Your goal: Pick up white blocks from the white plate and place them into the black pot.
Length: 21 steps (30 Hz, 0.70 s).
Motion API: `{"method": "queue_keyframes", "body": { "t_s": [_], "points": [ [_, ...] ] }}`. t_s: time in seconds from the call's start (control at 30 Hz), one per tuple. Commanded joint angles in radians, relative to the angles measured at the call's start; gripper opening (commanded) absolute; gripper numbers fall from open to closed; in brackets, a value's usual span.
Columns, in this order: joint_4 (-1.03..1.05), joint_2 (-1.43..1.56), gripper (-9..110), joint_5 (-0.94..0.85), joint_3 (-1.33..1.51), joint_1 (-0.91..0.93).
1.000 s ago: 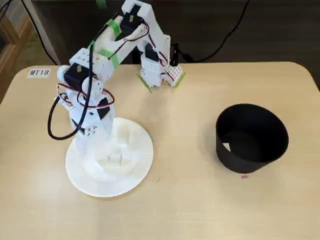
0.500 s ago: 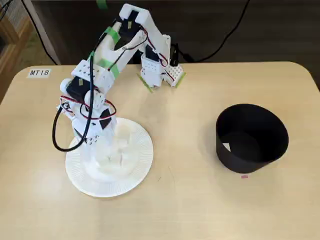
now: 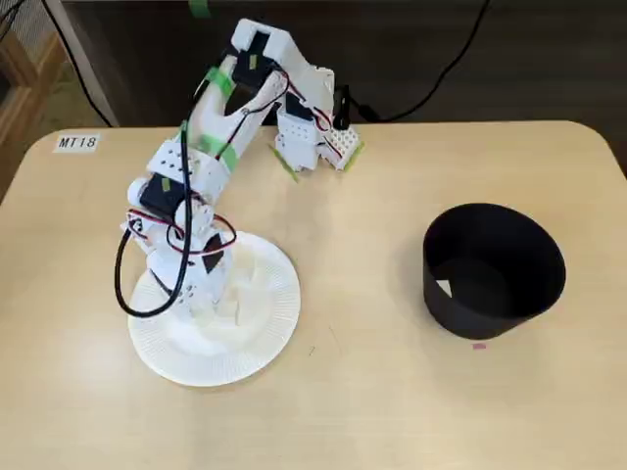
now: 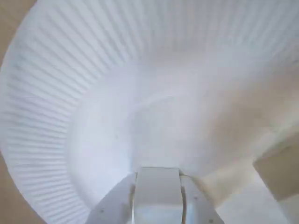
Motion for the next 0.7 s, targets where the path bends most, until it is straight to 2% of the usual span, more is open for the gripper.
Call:
{"method": "queue_keyframes", "body": {
  "t_s": [0.0,0.17,0.4,0.53,0.67],
  "points": [
    [-0.028,0.005,-2,-0.002,-0.040,-0.008],
    [-0.051,0.106,-2,-0.021,-0.043,-0.002],
    [-0.097,0.472,-2,-0.078,-0.044,-0.087],
    [-0.009,0.670,-2,-0.155,-0.043,-0.284],
    [0.061,0.770,-2,-0.241,-0.018,-0.614]
  ]
}}
